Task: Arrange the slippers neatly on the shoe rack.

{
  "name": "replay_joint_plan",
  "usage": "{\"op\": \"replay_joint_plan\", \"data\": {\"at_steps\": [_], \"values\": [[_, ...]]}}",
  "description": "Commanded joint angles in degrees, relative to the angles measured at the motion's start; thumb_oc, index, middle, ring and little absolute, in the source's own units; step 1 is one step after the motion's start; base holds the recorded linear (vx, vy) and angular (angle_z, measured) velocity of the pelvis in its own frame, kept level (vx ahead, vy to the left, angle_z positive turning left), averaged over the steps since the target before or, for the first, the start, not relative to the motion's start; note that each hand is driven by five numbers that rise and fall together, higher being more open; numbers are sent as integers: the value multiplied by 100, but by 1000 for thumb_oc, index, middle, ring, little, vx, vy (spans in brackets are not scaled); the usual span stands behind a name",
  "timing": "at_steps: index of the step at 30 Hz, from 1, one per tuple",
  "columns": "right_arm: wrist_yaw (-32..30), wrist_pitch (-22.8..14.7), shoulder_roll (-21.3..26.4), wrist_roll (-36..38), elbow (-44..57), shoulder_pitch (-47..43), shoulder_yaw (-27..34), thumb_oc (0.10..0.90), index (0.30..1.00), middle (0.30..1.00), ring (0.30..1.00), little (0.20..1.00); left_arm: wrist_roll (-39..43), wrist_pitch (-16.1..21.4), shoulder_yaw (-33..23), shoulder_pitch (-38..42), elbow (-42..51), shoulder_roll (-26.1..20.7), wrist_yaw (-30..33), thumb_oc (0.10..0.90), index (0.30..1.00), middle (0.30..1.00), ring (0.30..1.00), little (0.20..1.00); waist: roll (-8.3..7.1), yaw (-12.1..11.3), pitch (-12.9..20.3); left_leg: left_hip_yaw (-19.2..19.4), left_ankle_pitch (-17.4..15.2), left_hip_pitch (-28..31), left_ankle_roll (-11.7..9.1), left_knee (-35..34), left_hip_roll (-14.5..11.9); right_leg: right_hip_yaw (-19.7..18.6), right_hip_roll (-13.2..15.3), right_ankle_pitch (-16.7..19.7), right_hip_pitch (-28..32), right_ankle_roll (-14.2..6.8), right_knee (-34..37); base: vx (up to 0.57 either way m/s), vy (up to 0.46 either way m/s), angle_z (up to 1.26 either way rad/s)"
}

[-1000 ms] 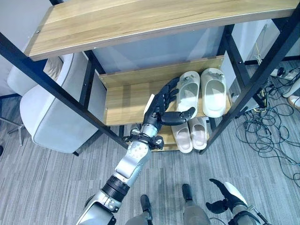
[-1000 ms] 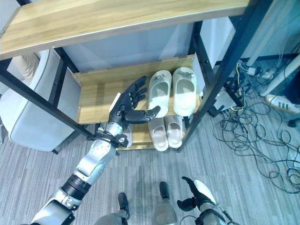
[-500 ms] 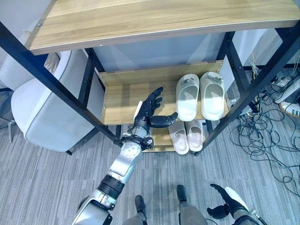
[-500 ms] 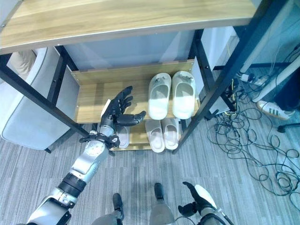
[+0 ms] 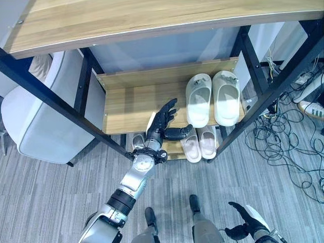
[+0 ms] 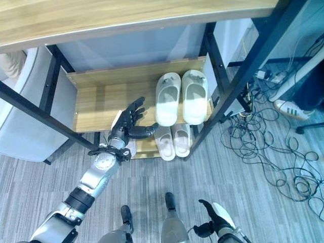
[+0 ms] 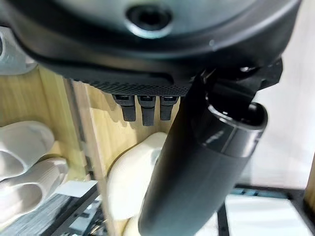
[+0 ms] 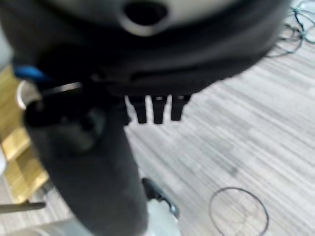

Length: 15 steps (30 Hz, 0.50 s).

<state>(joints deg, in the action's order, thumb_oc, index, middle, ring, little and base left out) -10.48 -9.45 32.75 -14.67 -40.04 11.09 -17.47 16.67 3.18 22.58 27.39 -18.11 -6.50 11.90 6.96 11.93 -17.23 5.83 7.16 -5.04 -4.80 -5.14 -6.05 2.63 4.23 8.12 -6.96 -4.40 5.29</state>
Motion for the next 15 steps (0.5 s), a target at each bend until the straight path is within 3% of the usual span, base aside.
{"op": "replay_joint_plan", "data": {"at_steps": [1,15], "values": [[-194,-195,333,117,241,291,281,800,900,900,900,900,-208,445,-111,1124,-26,373,-56,800,900,900,900,900,-95,-42,-61,152,-162,91,-77,14,-24,-202,-166,-140,-74,20,-29,0,0,0],[-309,-275,347,235,208,311,329,800,900,900,900,900,-80,530,171,1324,-5,814,-47,800,900,900,900,900,0,27,-198,170,-148,149,-80,14,-28,-228,-174,-133,-65,19,-29,-3,-5,-3]]}}
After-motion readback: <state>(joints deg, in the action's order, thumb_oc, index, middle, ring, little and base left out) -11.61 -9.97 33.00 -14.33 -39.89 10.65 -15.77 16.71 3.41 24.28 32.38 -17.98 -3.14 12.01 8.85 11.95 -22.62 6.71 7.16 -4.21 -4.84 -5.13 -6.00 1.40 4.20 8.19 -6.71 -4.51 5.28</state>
